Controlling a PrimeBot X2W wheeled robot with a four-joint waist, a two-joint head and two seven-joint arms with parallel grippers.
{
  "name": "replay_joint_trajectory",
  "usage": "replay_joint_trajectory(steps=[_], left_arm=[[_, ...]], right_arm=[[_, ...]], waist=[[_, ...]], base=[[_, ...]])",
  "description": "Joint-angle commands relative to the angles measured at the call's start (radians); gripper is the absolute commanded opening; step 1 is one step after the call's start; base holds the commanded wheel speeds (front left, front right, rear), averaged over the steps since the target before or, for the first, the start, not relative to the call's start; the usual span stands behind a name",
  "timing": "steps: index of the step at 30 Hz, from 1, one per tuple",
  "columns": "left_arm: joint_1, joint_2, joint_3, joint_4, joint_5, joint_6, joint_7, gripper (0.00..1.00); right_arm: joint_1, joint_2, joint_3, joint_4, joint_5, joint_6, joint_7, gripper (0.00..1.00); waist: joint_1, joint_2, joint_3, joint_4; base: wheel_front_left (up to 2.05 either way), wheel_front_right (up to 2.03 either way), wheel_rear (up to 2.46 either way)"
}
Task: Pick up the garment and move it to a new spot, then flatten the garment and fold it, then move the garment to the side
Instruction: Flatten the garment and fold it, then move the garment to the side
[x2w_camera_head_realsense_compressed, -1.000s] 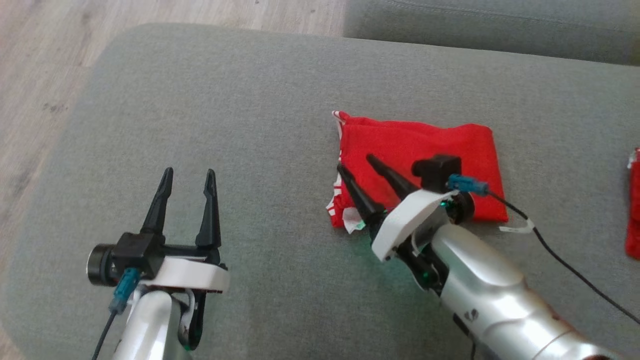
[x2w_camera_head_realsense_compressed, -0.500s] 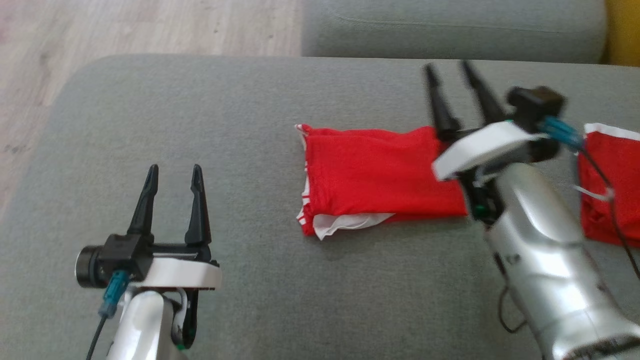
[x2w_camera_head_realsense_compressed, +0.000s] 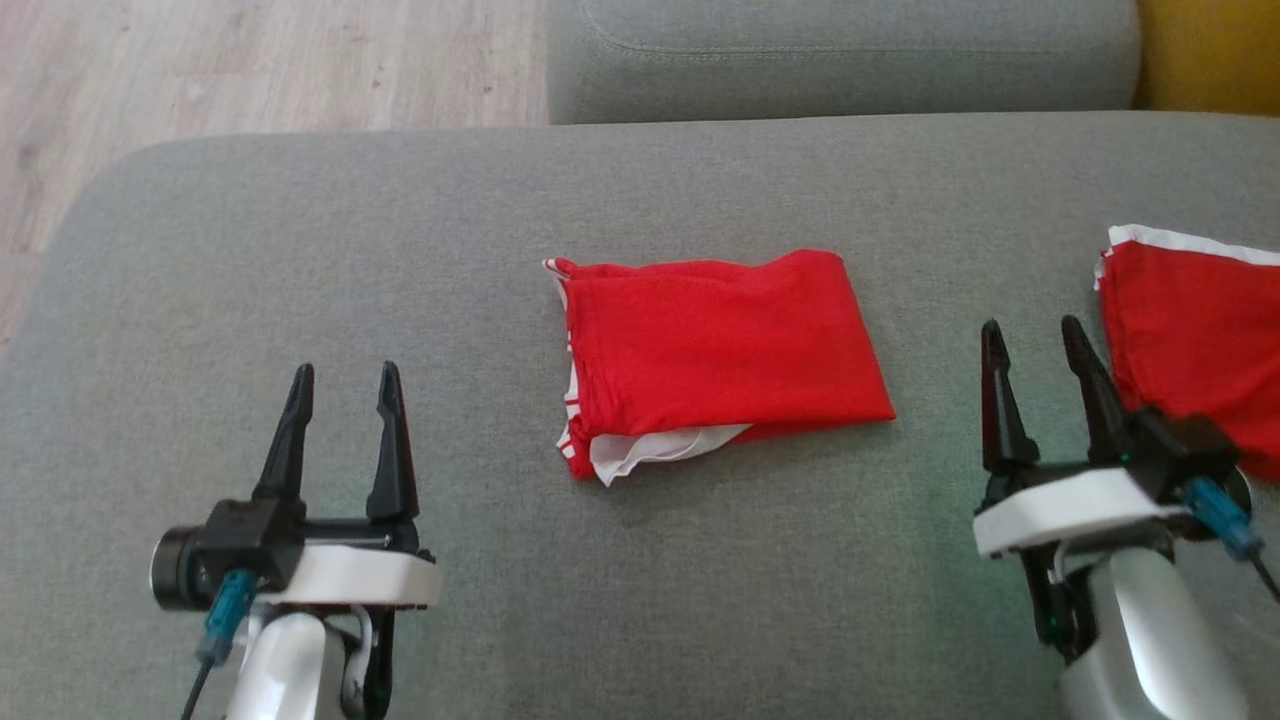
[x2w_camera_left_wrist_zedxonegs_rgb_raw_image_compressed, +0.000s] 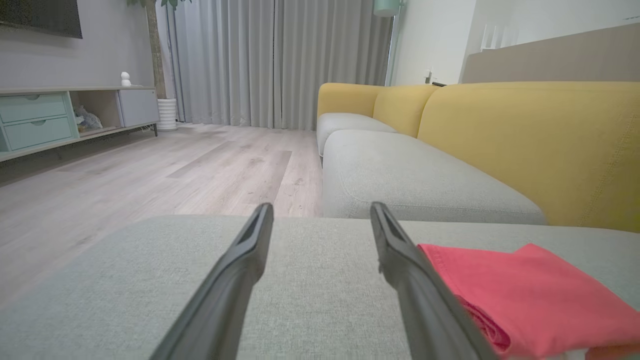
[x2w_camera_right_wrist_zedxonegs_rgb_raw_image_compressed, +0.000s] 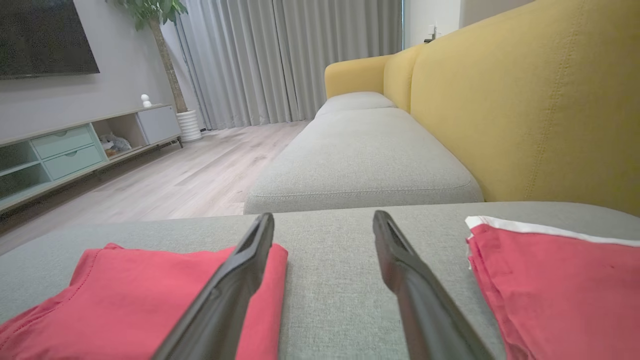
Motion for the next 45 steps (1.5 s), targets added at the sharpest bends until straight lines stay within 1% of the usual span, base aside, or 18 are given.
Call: replay_joint_trajectory(steps=[1, 4, 9, 15, 18, 21, 24, 29, 34, 37, 38, 39, 40, 45], left_arm=[[-0.020, 0.005, 0.039, -0.038, -0.008, 0.006, -0.009, 1.00], [-0.011, 0.005, 0.044, -0.040, -0.011, 0.014, -0.009, 1.00], [-0.008, 0.005, 0.044, -0.043, -0.010, 0.015, -0.009, 1.00], [-0.037, 0.005, 0.032, -0.050, -0.013, 0.011, -0.009, 1.00], [-0.055, 0.005, 0.018, -0.052, -0.020, 0.009, -0.009, 1.00], [-0.073, 0.005, 0.008, -0.048, -0.019, 0.004, -0.009, 1.00], [-0.089, 0.005, 0.002, -0.043, -0.022, 0.001, -0.009, 1.00], [-0.106, 0.005, -0.007, -0.040, -0.038, 0.005, -0.009, 1.00], [-0.120, 0.005, -0.021, -0.035, -0.038, 0.001, -0.009, 1.00], [-0.126, 0.005, -0.024, -0.032, -0.036, 0.002, -0.009, 1.00], [-0.127, 0.005, -0.025, -0.033, -0.037, 0.004, -0.009, 1.00], [-0.128, 0.005, -0.025, -0.033, -0.039, 0.005, -0.009, 1.00], [-0.127, 0.005, -0.026, -0.032, -0.041, 0.007, -0.009, 1.00], [-0.115, 0.005, -0.032, -0.031, -0.043, 0.012, -0.009, 1.00]], right_arm=[[-0.009, 0.005, 0.020, -0.045, 0.002, -0.001, -0.011, 1.00], [0.017, 0.005, 0.023, -0.063, 0.022, -0.001, -0.011, 1.00], [0.013, 0.005, 0.032, -0.072, 0.020, -0.001, -0.011, 1.00], [-0.029, 0.005, 0.025, -0.055, 0.010, -0.001, -0.007, 1.00], [-0.077, 0.005, 0.024, -0.027, -0.008, -0.001, 0.019, 1.00], [-0.130, 0.005, 0.024, 0.027, 0.002, -0.001, 0.061, 1.00], [-0.180, 0.005, 0.058, 0.090, 0.075, -0.001, 0.099, 1.00], [-0.257, 0.005, 0.104, 0.217, 0.139, -0.001, 0.157, 1.00], [-0.317, 0.005, 0.165, 0.346, 0.175, -0.001, 0.199, 1.00], [-0.340, 0.005, 0.208, 0.425, 0.152, -0.001, 0.226, 1.00], [-0.344, 0.005, 0.219, 0.450, 0.151, -0.001, 0.240, 0.44], [-0.349, 0.005, 0.229, 0.472, 0.147, -0.001, 0.249, 0.19], [-0.354, 0.005, 0.235, 0.490, 0.139, -0.001, 0.253, 0.00], [-0.375, 0.005, 0.221, 0.527, 0.105, -0.001, 0.201, 0.00]], waist=[[0.0001, 0.0000, 0.002, -0.005], [0.0001, 0.0000, 0.007, -0.014], [0.0001, 0.0000, 0.016, -0.020], [0.0001, 0.0000, 0.054, -0.009], [0.0001, 0.0000, 0.088, 0.003], [0.0001, 0.0000, 0.121, 0.019], [0.0001, 0.0000, 0.148, 0.037], [0.0001, 0.0000, 0.183, 0.063], [0.0001, 0.0000, 0.196, 0.083], [0.0001, 0.0000, 0.192, 0.091], [0.0001, 0.0000, 0.190, 0.094], [0.0001, 0.0000, 0.186, 0.095], [0.0001, 0.0000, 0.182, 0.096], [0.0001, 0.0000, 0.153, 0.085]], base=[[0.00, 0.00, 0.00], [0.00, 0.00, 0.00], [0.00, 0.00, 0.00], [0.00, 0.00, 0.00], [0.00, 0.00, 0.00], [0.00, 0.00, 0.00], [0.00, 0.00, 0.00], [0.00, 0.00, 0.00], [0.00, 0.00, 0.00], [0.00, 0.00, 0.00], [0.00, 0.00, 0.00], [0.00, 0.00, 0.00], [0.00, 0.00, 0.00], [0.00, 0.00, 0.00]])
